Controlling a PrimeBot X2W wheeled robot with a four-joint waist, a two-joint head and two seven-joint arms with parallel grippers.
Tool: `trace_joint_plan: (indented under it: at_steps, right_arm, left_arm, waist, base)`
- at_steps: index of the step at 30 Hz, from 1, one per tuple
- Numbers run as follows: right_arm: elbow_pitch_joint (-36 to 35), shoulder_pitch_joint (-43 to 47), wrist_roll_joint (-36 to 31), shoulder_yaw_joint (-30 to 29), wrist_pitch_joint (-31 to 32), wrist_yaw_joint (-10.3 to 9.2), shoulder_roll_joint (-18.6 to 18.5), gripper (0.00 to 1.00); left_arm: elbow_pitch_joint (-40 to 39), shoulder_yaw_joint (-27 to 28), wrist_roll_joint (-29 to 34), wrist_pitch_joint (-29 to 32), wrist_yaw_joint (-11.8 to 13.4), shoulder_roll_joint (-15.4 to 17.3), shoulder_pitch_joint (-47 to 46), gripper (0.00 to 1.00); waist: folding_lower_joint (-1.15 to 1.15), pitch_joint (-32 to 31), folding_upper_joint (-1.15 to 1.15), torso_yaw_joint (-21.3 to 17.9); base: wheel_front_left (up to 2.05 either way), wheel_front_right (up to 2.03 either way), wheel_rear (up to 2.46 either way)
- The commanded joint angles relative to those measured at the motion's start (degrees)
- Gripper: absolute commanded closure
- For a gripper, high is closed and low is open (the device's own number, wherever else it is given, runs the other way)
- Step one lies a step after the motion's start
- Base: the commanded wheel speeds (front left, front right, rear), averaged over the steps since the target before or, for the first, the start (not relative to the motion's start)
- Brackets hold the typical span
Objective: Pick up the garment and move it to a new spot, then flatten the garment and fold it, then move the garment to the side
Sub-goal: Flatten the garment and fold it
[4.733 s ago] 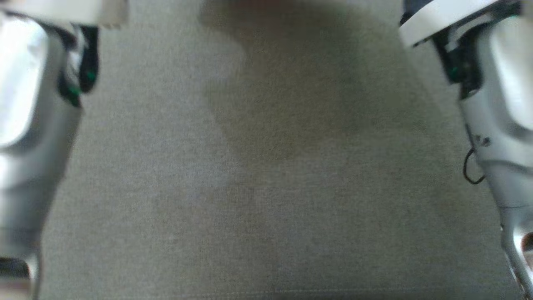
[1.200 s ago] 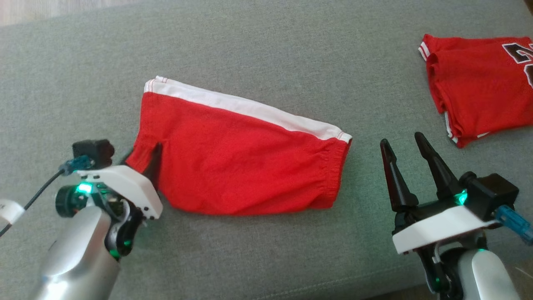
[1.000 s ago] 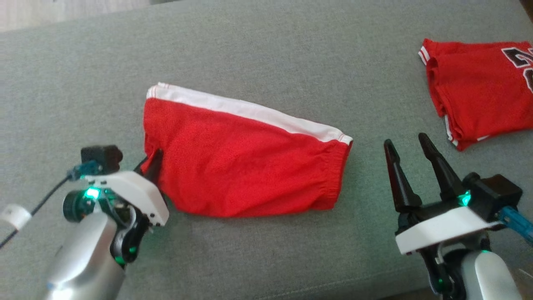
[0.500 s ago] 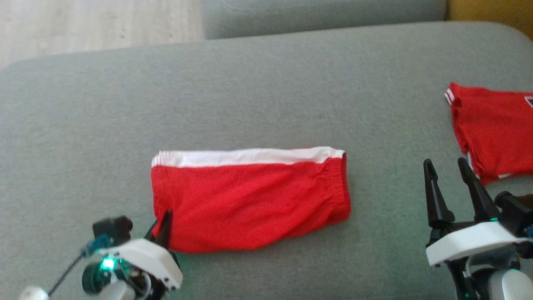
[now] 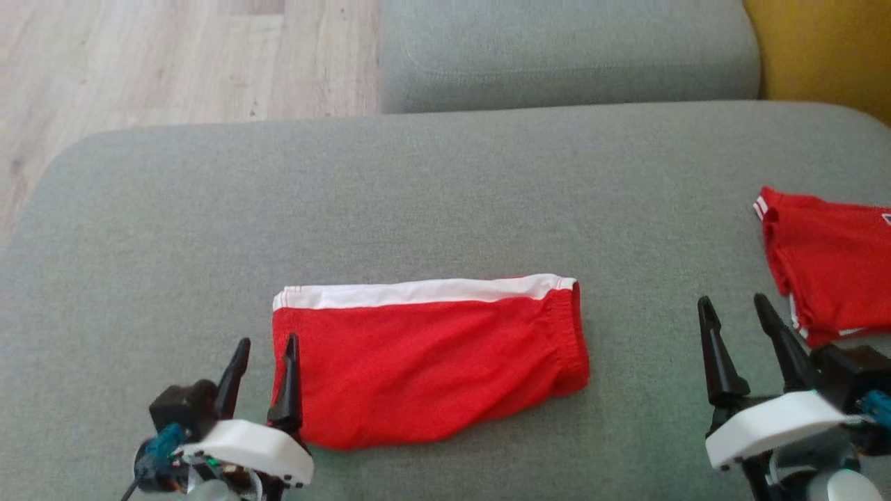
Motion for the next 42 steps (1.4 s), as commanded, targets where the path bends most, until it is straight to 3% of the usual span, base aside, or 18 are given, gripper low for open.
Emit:
trace_joint_plan:
  at_steps: [1,16,25,36,37,38,39,42]
  right_arm:
    - [-1.8,-1.6,-0.2,1.5,-0.3,0.39,-0.3,0.00]
    - [6.4,-4.3,2.7,4.2,0.5,0.39,-0.3,0.00]
    - [20.0,-12.4,3.7,5.4,5.9,0.39,-0.3,0.00]
    - [35.9,-16.3,6.6,6.3,11.1,0.39,-0.3,0.00]
    - [36.9,-16.7,7.3,6.5,11.4,0.39,-0.3,0.04]
    - [37.8,-17.1,8.0,6.8,11.6,0.39,-0.3,0.22]
    - [38.5,-17.5,8.5,7.2,11.8,0.39,-0.3,0.55]
    - [40.4,-18.8,10.3,8.0,12.2,0.39,-0.3,1.00]
  left_arm:
    - [-1.9,2.6,0.6,-0.8,0.3,1.3,-1.7,0.00]
    - [-16.2,2.3,4.5,-2.7,6.8,3.2,7.0,0.00]
    - [-21.9,0.3,6.7,-0.4,8.7,3.8,6.9,0.00]
    - [-22.9,0.3,6.7,-0.1,9.8,4.1,8.0,0.00]
    - [-22.9,0.3,6.6,-0.2,9.9,4.1,8.1,0.00]
    - [-22.9,0.3,6.6,-0.2,9.9,4.1,8.1,0.00]
    - [-22.8,0.3,6.6,-0.3,10.0,4.1,8.2,0.00]
    - [-22.6,0.3,6.5,-0.4,10.2,4.0,8.3,0.00]
  waist:
    - [0.01,-0.5,0.00,0.4]
    - [0.01,-2.6,0.00,5.6]
    - [0.01,-1.7,0.00,10.3]
    - [0.01,-1.0,0.00,13.5]
    - [0.01,-1.0,0.00,13.6]
    - [0.01,-1.0,0.00,13.6]
    - [0.01,-1.0,0.00,13.6]
    - [0.01,-0.8,0.00,12.9]
  base:
    - [0.00,0.00,0.00]
    - [0.00,0.00,0.00]
    - [0.00,0.00,0.00]
    - [0.00,0.00,0.00]
    - [0.00,0.00,0.00]
    - [0.00,0.00,0.00]
    - [0.00,0.00,0.00]
    - [0.00,0.00,0.00]
